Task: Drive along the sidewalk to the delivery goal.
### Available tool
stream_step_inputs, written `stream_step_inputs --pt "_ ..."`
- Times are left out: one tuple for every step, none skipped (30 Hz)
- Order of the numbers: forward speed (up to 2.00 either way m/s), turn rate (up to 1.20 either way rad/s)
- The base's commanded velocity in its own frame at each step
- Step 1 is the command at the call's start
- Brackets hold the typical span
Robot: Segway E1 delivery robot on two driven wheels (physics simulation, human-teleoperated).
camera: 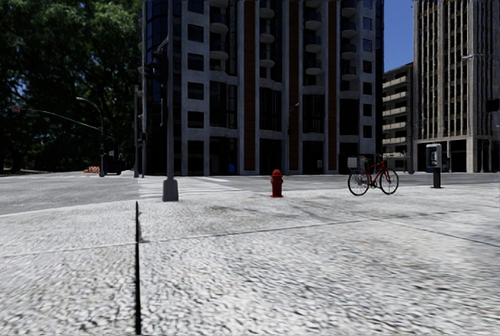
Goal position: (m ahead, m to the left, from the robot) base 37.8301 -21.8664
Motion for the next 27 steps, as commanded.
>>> stream_step_inputs --pt "2.00 0.00" --pt "2.00 0.00" --pt "2.00 0.00" --pt "2.00 0.00" --pt "2.00 0.00" --pt "2.00 0.00" --pt "2.00 0.00" --pt "2.00 0.00" --pt "2.00 0.00" --pt "2.00 0.00" --pt "2.00 0.00" --pt "2.00 0.00" --pt "2.00 0.00" --pt "2.00 0.00" --pt "2.00 0.00" --pt "2.00 0.00" --pt "2.00 0.00" --pt "2.00 0.00" --pt "2.00 0.00" --pt "2.00 0.00" --pt "2.00 0.00" --pt "2.00 0.00" --pt "2.00 0.00" --pt "2.00 0.00" --pt "2.00 0.00" --pt "2.00 0.00" --pt "2.00 0.00"
